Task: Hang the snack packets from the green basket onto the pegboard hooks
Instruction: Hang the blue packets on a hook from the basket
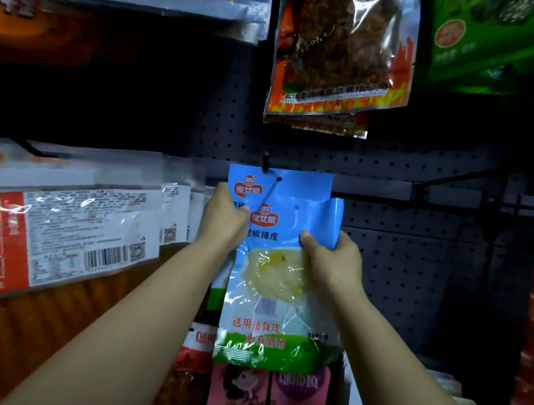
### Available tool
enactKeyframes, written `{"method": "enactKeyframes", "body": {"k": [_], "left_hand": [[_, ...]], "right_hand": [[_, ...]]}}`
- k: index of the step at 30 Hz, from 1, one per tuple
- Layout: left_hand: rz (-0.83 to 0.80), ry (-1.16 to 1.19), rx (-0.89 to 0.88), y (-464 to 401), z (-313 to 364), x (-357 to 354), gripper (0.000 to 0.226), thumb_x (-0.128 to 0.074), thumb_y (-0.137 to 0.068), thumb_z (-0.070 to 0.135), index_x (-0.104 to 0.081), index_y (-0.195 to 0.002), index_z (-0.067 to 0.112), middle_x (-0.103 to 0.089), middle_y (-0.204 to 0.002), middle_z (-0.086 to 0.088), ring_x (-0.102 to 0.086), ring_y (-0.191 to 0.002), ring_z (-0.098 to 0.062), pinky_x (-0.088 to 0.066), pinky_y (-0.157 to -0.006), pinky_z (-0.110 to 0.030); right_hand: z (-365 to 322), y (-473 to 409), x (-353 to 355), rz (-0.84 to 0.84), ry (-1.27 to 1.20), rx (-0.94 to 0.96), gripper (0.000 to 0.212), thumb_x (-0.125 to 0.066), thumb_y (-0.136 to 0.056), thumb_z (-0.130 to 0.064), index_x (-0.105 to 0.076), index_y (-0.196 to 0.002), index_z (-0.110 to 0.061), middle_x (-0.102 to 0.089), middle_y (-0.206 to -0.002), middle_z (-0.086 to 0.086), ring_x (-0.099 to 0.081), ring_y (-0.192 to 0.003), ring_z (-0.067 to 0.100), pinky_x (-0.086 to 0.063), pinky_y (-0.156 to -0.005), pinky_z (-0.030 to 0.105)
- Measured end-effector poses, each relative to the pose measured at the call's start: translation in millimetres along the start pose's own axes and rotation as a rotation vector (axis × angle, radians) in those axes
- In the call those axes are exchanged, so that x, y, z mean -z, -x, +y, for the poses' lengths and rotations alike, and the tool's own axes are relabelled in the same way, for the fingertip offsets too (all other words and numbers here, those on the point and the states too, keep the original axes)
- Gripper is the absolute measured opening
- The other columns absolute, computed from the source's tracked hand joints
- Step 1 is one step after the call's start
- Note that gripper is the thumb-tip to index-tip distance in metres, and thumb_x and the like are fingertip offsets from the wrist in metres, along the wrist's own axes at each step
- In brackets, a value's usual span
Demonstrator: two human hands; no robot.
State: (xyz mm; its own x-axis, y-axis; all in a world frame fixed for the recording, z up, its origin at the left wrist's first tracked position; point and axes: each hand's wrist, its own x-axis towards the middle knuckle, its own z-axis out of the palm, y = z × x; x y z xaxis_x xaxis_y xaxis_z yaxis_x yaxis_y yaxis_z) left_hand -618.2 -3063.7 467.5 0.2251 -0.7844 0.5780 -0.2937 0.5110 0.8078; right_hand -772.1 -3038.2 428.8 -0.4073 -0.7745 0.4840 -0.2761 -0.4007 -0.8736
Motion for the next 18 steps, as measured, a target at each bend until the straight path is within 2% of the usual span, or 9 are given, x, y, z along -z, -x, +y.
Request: {"method": "enactKeyframes", "body": {"k": [3,5,6,8,9,12,15,17,18], "left_hand": [[0.033,-0.006,-0.017,1.1,-2.0,-2.6,0.015,-0.051,-0.094,0.009,-0.042,-0.105,0.013,-0.057,-0.108,-0.006,-0.059,-0.081,-0.014,-0.047,-0.054,-0.02],[0.037,-0.052,-0.045,5.6,-2.5,-2.0,0.023,-0.053,-0.092,0.007,-0.044,-0.113,0.008,-0.054,-0.119,-0.01,-0.059,-0.098,-0.02,-0.054,-0.068,-0.029],[0.035,-0.096,-0.075,9.0,-2.5,-1.0,0.03,-0.055,-0.091,0.007,-0.045,-0.118,0.006,-0.051,-0.124,-0.011,-0.055,-0.104,-0.02,-0.054,-0.077,-0.026],[0.034,-0.128,-0.14,19.0,-1.7,2.4,0.048,-0.057,-0.089,0.006,-0.039,-0.133,0.01,-0.039,-0.133,-0.004,-0.042,-0.106,-0.009,-0.043,-0.076,-0.005],[0.025,-0.114,-0.139,25.6,-0.3,4.2,0.057,-0.057,-0.09,0.006,-0.031,-0.14,0.013,-0.032,-0.135,-0.001,-0.037,-0.106,-0.004,-0.039,-0.075,-0.001],[-0.014,-0.051,-0.149,44.4,2.3,8.8,0.065,-0.056,-0.091,0.012,-0.022,-0.146,0.018,-0.022,-0.147,0.003,-0.038,-0.122,-0.008,-0.042,-0.091,-0.019],[-0.057,0.027,-0.163,63.3,8.3,14.5,0.066,-0.062,-0.089,0.019,-0.027,-0.143,0.027,-0.027,-0.148,0.006,-0.039,-0.125,-0.01,-0.046,-0.082,-0.015],[-0.071,0.138,-0.137,75.0,14.1,20.1,0.065,-0.069,-0.084,0.024,-0.033,-0.138,0.031,-0.035,-0.143,0.01,-0.047,-0.115,-0.004,-0.049,-0.074,-0.011],[-0.078,0.222,-0.104,81.0,17.3,23.9,0.063,-0.072,-0.08,0.025,-0.038,-0.133,0.032,-0.042,-0.138,0.01,-0.054,-0.108,-0.003,-0.052,-0.076,-0.015]], "right_hand": [[2.3,1.8,0.8,0.029,0.106,0.04,0.03,-0.066,-0.083,-0.041,-0.057,-0.1,-0.019,-0.067,-0.099,0.003,-0.064,-0.088,0.024,-0.054,-0.079,0.041],[6.5,8.6,4.8,0.063,0.174,0.052,0.042,-0.065,-0.079,-0.049,-0.053,-0.105,-0.018,-0.065,-0.101,0.002,-0.063,-0.09,0.025,-0.053,-0.078,0.041],[8.7,12.4,7.8,0.082,0.191,0.044,0.045,-0.066,-0.078,-0.051,-0.052,-0.105,-0.018,-0.064,-0.1,0.001,-0.063,-0.09,0.025,-0.053,-0.078,0.041],[11.3,19.3,14.3,0.1,0.167,0.031,0.04,-0.07,-0.076,-0.046,-0.054,-0.101,-0.019,-0.065,-0.097,-0.001,-0.063,-0.088,0.024,-0.054,-0.077,0.041],[11.7,22.8,17.3,0.087,0.114,0.033,0.035,-0.072,-0.076,-0.04,-0.057,-0.099,-0.02,-0.067,-0.095,-0.001,-0.065,-0.087,0.022,-0.054,-0.076,0.04],[9.8,38.0,25.2,-0.006,-0.057,0.086,0.02,-0.076,-0.076,-0.025,-0.066,-0.092,-0.018,-0.073,-0.086,-0.003,-0.07,-0.079,0.017,-0.056,-0.067,0.03],[2.4,58.0,34.1,-0.072,-0.184,0.175,0.014,-0.077,-0.077,-0.02,-0.068,-0.088,-0.021,-0.075,-0.081,-0.006,-0.071,-0.073,0.011,-0.055,-0.058,0.021],[-6.6,70.6,40.9,-0.094,-0.296,0.229,0.015,-0.077,-0.077,-0.018,-0.07,-0.089,-0.025,-0.075,-0.085,-0.009,-0.072,-0.074,0.009,-0.053,-0.057,0.018],[-12.1,76.3,44.4,-0.093,-0.336,0.256,0.016,-0.077,-0.077,-0.018,-0.07,-0.089,-0.026,-0.076,-0.086,-0.009,-0.072,-0.076,0.009,-0.053,-0.057,0.017]]}}
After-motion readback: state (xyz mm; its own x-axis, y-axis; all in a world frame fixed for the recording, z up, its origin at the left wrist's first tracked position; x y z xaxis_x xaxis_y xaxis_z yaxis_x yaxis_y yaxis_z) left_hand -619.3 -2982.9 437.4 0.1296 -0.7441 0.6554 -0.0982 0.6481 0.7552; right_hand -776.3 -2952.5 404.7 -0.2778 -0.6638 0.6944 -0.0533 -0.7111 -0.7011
